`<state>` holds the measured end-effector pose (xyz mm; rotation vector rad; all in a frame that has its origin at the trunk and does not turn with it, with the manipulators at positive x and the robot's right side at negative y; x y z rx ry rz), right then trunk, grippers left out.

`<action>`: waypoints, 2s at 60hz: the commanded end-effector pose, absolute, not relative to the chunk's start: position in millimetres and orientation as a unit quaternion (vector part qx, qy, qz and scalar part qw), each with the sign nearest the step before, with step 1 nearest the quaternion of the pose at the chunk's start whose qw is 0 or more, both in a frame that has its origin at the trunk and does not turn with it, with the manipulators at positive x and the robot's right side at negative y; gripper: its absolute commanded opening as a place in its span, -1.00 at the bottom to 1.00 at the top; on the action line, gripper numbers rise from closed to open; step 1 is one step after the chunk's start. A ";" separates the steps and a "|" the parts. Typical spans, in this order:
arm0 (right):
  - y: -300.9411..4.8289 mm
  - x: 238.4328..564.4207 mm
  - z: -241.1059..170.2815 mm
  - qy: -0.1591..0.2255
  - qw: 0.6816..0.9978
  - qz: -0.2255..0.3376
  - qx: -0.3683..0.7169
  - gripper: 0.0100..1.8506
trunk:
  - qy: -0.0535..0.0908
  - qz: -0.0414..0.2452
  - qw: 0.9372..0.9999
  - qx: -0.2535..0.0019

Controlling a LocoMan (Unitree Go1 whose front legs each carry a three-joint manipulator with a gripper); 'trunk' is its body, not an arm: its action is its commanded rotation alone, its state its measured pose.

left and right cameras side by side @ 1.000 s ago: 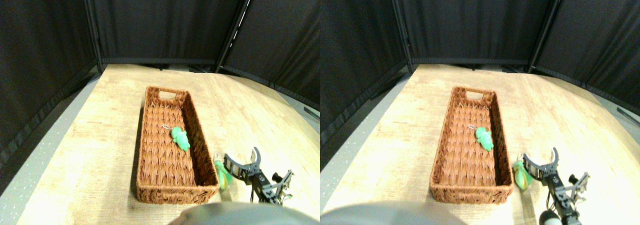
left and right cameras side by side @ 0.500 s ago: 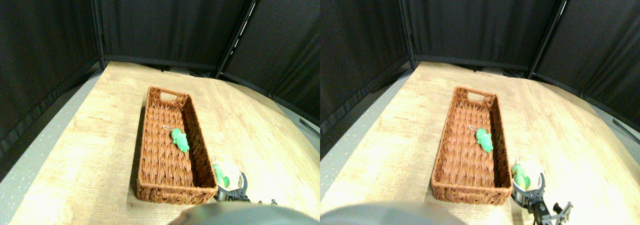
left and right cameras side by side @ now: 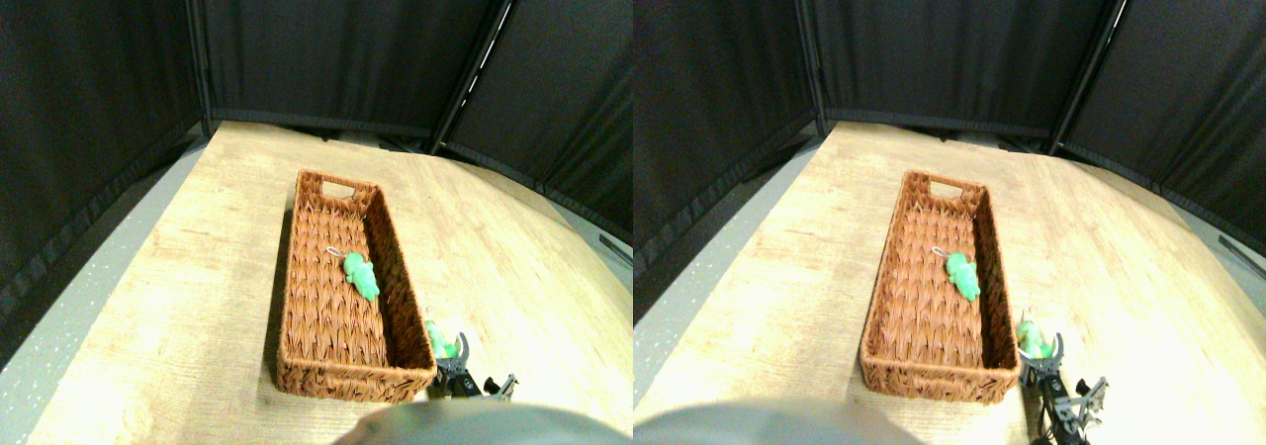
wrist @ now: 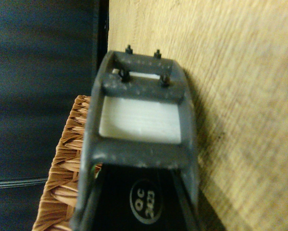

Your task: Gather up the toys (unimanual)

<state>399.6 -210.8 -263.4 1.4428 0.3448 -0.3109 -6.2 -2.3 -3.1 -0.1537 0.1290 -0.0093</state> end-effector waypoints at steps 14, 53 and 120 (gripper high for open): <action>-217.9 407.1 -254.4 0.060 0.795 -0.202 0.569 -0.83 | 0.080 -0.010 0.994 -0.068; -242.2 439.0 -160.3 -0.020 0.846 -0.105 0.521 -0.84 | 0.055 -0.026 0.996 -0.066; -130.4 499.6 -104.3 0.140 0.846 0.046 0.512 -0.87 | 0.029 0.077 0.983 -0.164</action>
